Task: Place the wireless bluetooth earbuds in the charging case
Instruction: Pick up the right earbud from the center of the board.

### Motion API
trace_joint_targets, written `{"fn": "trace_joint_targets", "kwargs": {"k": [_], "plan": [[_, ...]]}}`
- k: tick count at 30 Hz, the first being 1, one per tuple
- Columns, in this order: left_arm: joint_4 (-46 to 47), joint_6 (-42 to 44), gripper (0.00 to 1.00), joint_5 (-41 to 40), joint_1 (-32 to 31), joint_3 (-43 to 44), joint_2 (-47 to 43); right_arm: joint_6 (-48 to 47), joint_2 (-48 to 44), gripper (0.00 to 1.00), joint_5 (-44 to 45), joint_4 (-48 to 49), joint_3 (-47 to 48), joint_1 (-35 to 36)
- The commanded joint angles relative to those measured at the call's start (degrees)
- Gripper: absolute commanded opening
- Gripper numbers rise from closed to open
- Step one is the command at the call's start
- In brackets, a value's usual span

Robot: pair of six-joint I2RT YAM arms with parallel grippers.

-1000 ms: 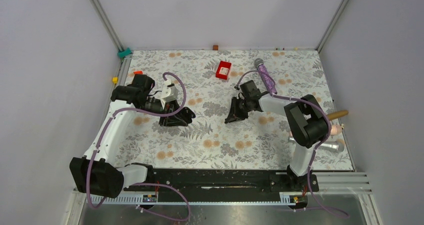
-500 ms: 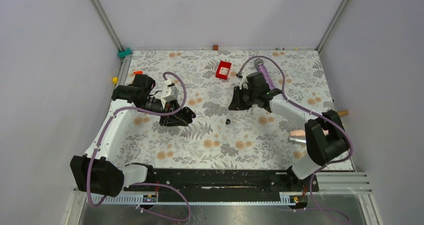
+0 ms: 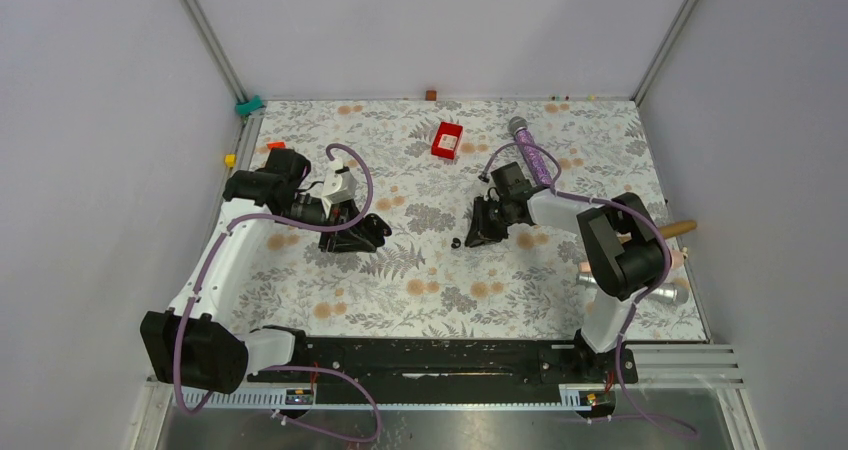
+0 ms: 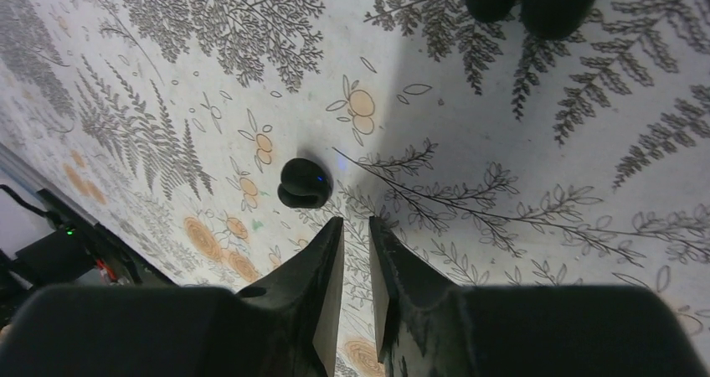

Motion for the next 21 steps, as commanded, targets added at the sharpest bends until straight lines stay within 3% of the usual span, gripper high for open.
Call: {"fn": "trace_joint_targets", "kwargs": {"k": [1, 21], "plan": [[0.1, 2.1, 0.00, 2.5, -0.2, 0.0, -0.2, 2.3, 2.6, 0.26, -1.8, 1.2, 0.6, 0.0], [0.0, 1.9, 0.00, 2.3, -0.2, 0.3, -0.1, 5.5, 6.8, 0.31, -4.7, 3.3, 1.5, 0.3]]}}
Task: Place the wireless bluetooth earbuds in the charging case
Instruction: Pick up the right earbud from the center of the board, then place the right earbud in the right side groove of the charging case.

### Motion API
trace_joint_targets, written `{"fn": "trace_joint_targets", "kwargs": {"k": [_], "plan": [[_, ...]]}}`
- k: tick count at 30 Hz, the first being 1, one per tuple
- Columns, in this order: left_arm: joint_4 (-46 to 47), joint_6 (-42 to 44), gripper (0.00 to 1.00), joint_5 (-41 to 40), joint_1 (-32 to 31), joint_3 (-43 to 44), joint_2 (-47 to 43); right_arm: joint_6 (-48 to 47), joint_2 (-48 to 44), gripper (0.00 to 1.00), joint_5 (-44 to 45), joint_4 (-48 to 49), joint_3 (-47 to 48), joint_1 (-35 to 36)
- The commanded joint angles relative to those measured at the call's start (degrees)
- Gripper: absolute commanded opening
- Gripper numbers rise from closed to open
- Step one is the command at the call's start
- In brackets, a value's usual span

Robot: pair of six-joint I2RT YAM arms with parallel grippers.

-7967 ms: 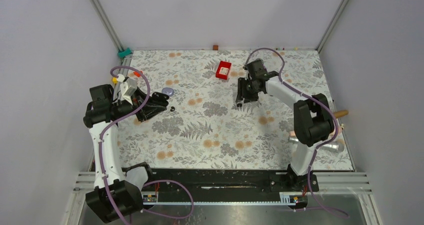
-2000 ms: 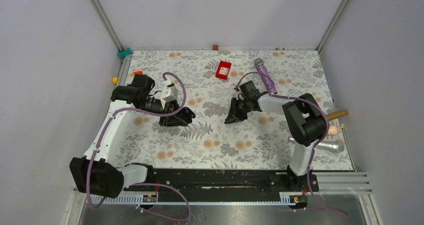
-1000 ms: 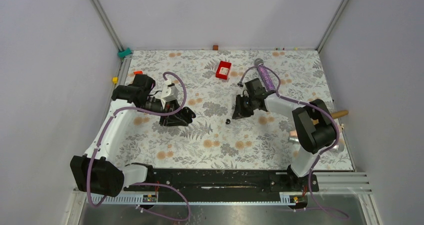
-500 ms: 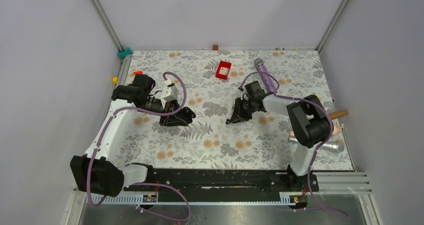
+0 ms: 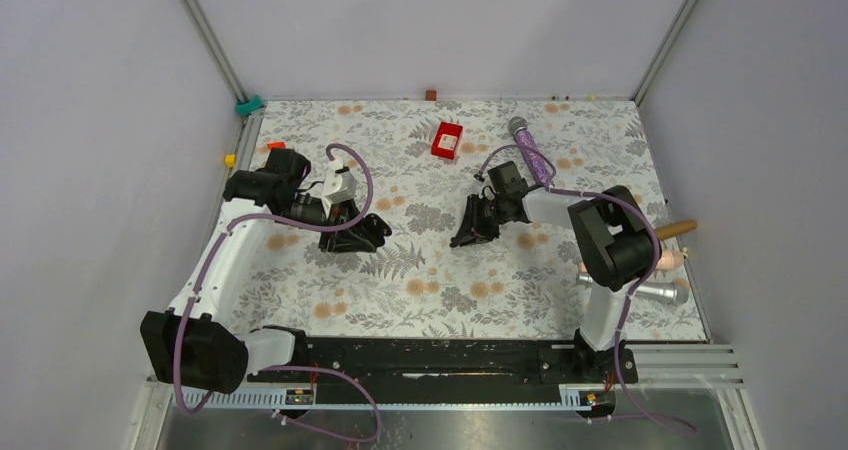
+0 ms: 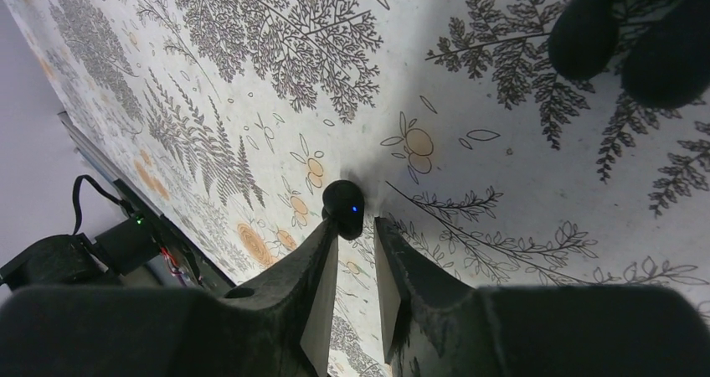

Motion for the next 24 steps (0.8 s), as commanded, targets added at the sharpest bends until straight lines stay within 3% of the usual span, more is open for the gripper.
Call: {"fn": "trace_joint_targets", "kwargs": {"k": [1, 13, 24], "plan": [[0.1, 1.9, 0.00, 2.3, -0.2, 0.3, -0.1, -0.3, 2.7, 0.31, 2.0, -0.9, -0.1, 0.3], [0.1, 1.8, 0.00, 2.5, -0.2, 0.4, -0.1, -0.5, -0.5, 0.15, 0.1, 0.9, 0.6, 0.4], [0.0, 2.0, 0.00, 3.5, -0.2, 0.1, 0.3, -11.4, -21.4, 0.11, 2.1, -2.2, 3.4, 0.3]]}}
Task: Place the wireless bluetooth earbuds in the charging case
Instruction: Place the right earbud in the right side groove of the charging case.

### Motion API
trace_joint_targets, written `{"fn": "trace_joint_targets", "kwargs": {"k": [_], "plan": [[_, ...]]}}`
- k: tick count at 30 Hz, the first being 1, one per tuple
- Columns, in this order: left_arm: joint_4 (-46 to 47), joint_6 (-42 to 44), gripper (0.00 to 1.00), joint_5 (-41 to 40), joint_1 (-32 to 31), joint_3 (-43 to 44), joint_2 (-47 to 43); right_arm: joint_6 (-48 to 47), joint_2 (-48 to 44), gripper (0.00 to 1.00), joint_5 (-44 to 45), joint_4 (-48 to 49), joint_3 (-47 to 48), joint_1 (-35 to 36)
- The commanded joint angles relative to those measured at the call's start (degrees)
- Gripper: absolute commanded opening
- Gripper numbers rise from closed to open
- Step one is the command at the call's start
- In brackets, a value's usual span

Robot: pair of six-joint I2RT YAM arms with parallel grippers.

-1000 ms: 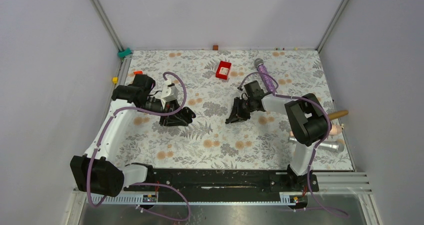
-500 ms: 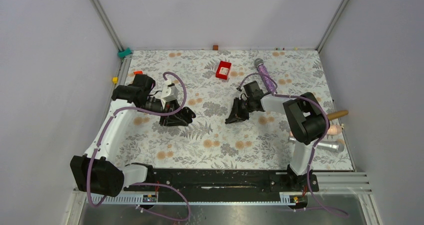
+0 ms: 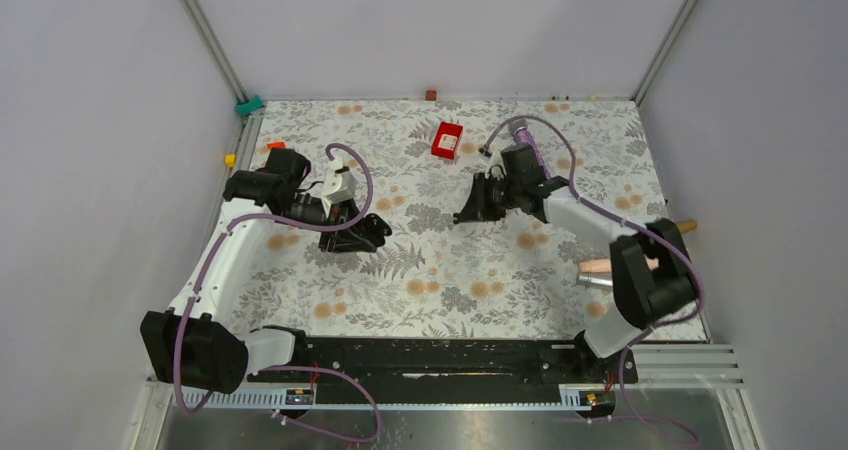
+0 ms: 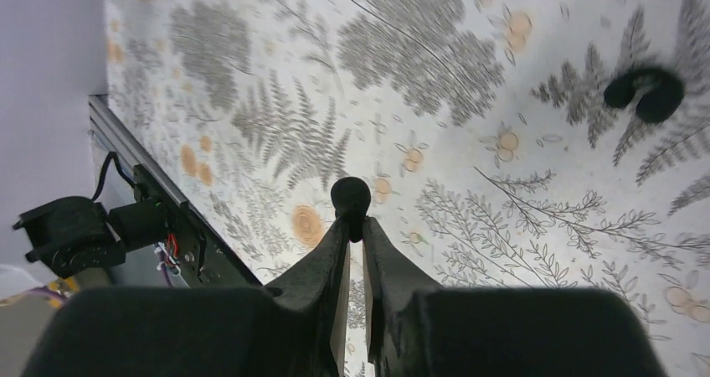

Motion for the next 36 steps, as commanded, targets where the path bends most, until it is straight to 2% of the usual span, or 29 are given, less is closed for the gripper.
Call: {"fn": "trace_joint_targets", "kwargs": {"k": [1, 9, 18, 26, 36], "plan": [[0.0, 2.0, 0.00, 3.4, -0.3, 0.1, 0.4, -7.9, -11.8, 0.11, 1.8, -1.1, 3.6, 0.2], [0.0, 1.4, 0.00, 3.3, -1.8, 0.8, 1.5, -17.5, -25.7, 0.11, 1.0, -4.6, 9.0, 0.2], [0.1, 0.0, 0.00, 1.3, -4.6, 3.8, 3.5, -25.4, -31.8, 0.12, -6.9, -13.8, 17.2, 0.3], [0.1, -4.3, 0.00, -4.3, -10.4, 13.1, 9.1, -27.2, -35.8, 0.14, -14.4, -12.5, 13.5, 2.5], [0.0, -2.2, 0.00, 0.8, -14.0, 13.9, 13.6, -30.0, -34.5, 0.18, -16.1, -12.3, 9.7, 10.0]]}}
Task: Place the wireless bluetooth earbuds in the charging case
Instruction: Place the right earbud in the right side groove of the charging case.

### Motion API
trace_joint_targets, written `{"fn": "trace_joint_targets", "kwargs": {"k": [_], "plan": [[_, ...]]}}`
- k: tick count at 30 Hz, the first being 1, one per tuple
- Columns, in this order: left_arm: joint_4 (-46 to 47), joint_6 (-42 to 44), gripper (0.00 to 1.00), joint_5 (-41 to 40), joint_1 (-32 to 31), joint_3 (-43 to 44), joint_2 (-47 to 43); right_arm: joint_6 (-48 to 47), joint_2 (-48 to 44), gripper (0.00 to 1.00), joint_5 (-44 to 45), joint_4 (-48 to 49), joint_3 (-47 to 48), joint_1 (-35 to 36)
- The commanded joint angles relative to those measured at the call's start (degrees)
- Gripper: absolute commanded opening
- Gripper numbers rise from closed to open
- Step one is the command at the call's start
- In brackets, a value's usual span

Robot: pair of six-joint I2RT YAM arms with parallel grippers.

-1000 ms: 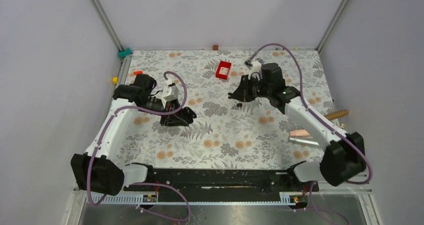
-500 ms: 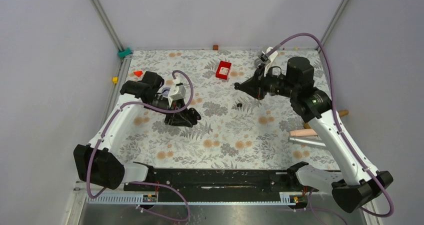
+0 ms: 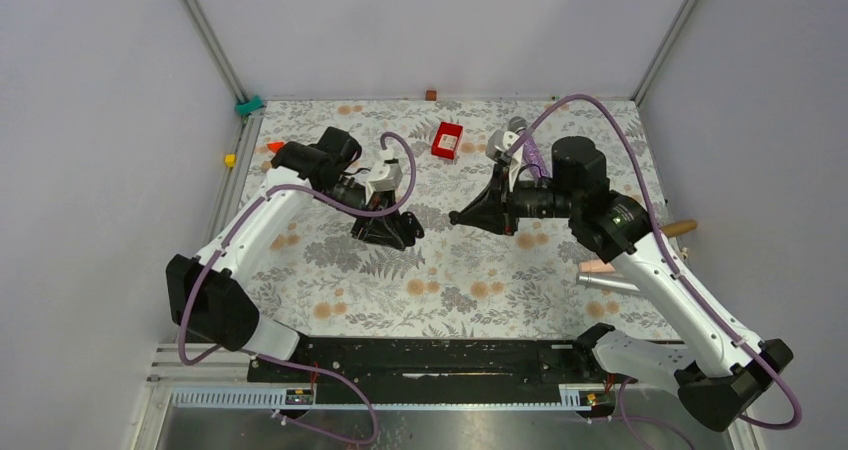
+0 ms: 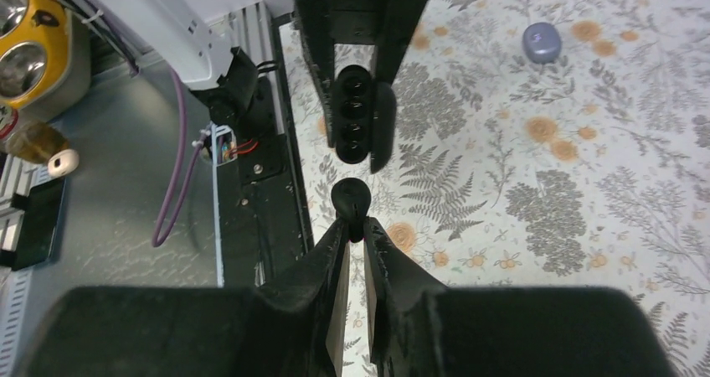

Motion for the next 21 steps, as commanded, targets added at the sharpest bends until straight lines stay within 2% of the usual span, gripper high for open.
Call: {"fn": "trace_joint_targets", "kwargs": {"k": [1, 7, 13, 21], "plan": [[0.0, 1.5, 0.00, 3.6, -0.3, 2.2, 1.2, -2.0, 0.5, 0.18, -2.2, 1.2, -1.0, 2.3], [0.1, 1.4, 0.00, 4.5, -1.2, 2.0, 1.3, -1.8, 2.3, 0.18, -1.4, 2.3, -1.8, 4.1], [9.4, -7.2, 0.00, 2.6, -1.9, -1.9, -0.6, 1.5, 3.3, 0.18, 0.9, 5.6, -2.4, 5.2], [15.2, -13.1, 0.00, 0.6, -2.2, -3.9, -2.0, 1.2, 4.0, 0.19, 2.5, 5.6, -2.4, 6.0]]}}
